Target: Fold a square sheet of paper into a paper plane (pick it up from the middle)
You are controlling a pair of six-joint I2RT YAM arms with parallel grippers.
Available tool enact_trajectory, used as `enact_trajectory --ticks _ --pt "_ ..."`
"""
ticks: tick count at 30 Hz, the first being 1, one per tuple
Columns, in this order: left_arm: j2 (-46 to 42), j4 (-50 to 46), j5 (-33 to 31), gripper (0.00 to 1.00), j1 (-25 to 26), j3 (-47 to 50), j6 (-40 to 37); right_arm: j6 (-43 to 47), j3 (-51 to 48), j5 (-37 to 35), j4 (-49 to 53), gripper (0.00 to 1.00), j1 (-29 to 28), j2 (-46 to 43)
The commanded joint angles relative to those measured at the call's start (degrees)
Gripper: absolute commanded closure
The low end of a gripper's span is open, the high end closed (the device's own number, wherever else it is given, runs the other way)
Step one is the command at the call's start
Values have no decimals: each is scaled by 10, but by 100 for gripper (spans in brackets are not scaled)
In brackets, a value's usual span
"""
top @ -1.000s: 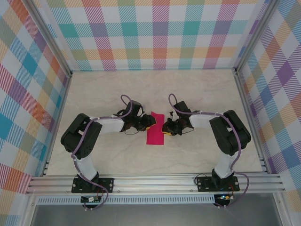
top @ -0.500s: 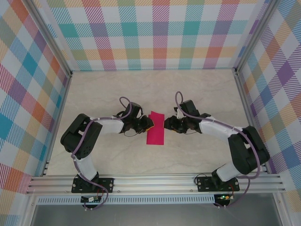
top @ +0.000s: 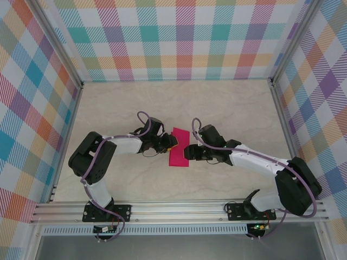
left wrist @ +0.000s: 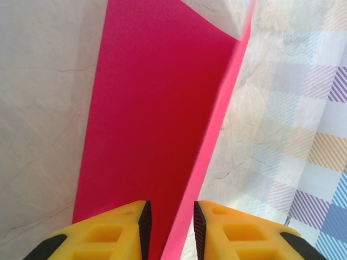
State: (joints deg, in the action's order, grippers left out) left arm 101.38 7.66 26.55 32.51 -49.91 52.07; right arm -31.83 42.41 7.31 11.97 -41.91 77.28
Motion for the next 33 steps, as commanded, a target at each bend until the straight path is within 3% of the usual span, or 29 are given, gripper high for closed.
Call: enact_trajectory --ticks 1,13,29,33 --pt "-27 5 29 70 2 0 15 30 -5 -48 7 47 -30 -19" --pt "-23 6 47 68 2 2 35 60 -2 -135 11 37 -117 -21" --pt "-21 -14 62 61 5 15 25 54 -5 -141 -2 36 -126 -17" --pt "-20 -18 63 64 7 12 21 52 -1 -140 -3 36 -126 -12"
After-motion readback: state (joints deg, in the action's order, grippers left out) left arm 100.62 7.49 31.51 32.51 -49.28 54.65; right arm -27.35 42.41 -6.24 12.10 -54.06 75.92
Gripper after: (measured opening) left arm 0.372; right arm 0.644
